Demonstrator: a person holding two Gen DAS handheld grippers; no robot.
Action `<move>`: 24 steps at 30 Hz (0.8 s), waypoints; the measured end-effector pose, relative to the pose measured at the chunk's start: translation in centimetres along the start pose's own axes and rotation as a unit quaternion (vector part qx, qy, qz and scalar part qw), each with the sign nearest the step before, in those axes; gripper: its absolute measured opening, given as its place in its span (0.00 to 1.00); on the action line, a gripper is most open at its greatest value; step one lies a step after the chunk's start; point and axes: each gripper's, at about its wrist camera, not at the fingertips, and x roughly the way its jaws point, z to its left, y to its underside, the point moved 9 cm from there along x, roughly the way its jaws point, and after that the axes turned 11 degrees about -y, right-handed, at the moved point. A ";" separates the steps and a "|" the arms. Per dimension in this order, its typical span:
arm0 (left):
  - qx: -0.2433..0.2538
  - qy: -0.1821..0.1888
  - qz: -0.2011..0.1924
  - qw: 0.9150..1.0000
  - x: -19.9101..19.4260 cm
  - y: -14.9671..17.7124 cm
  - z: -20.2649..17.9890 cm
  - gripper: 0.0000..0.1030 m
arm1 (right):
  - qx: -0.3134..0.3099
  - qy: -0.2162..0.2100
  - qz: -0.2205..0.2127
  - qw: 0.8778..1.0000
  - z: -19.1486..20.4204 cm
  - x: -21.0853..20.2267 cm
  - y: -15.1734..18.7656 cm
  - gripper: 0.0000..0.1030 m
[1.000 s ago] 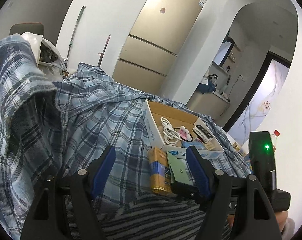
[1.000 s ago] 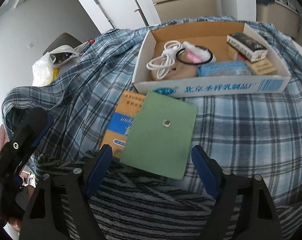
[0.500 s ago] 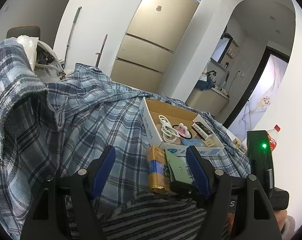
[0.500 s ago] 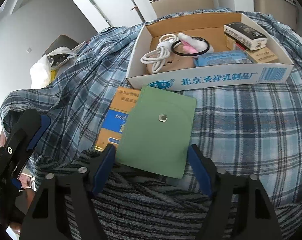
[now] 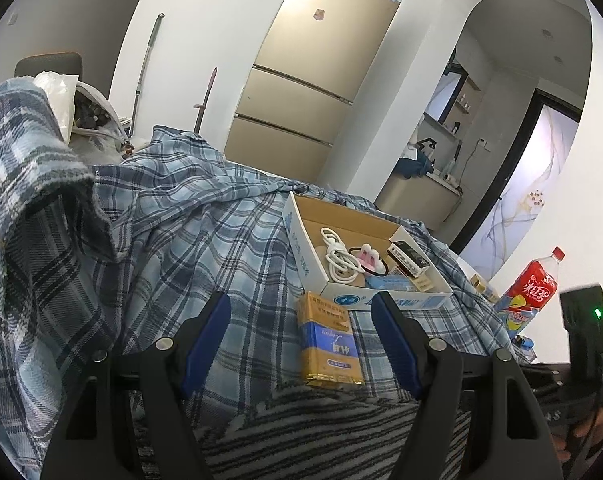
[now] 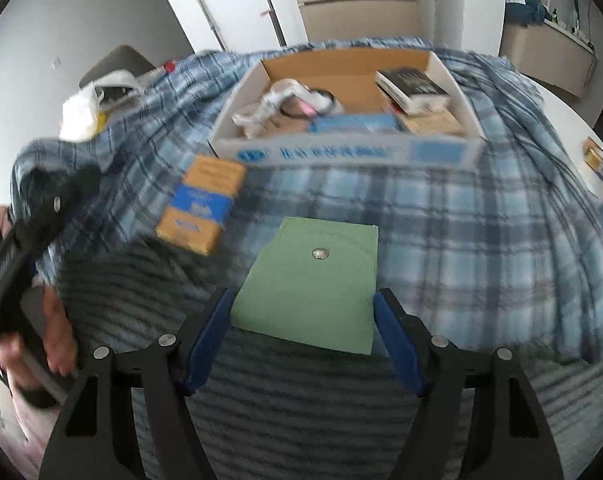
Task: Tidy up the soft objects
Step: 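Lift the green felt pouch with the right gripper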
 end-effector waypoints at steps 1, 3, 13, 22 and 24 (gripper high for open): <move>0.000 -0.002 0.000 1.000 0.0 0.0 0.0 0.73 | -0.001 0.005 0.005 1.000 -0.3 -0.3 0.6 0.69; 0.003 -0.005 0.001 1.000 0.0 0.0 0.0 0.73 | 0.004 0.017 0.009 1.000 -1.0 -1.1 1.6 0.70; 0.037 -0.021 -0.004 0.999 -0.1 0.3 -1.0 0.73 | 0.085 0.061 -0.058 0.993 -3.1 -1.7 2.4 0.77; 0.044 -0.022 -0.002 0.999 0.1 0.4 -1.3 0.73 | 0.130 0.118 -0.099 0.979 -3.9 -1.3 2.4 0.80; 0.045 -0.022 -0.003 0.999 0.1 0.4 -1.3 0.73 | 0.129 0.124 -0.108 0.978 -4.0 -1.5 2.3 0.80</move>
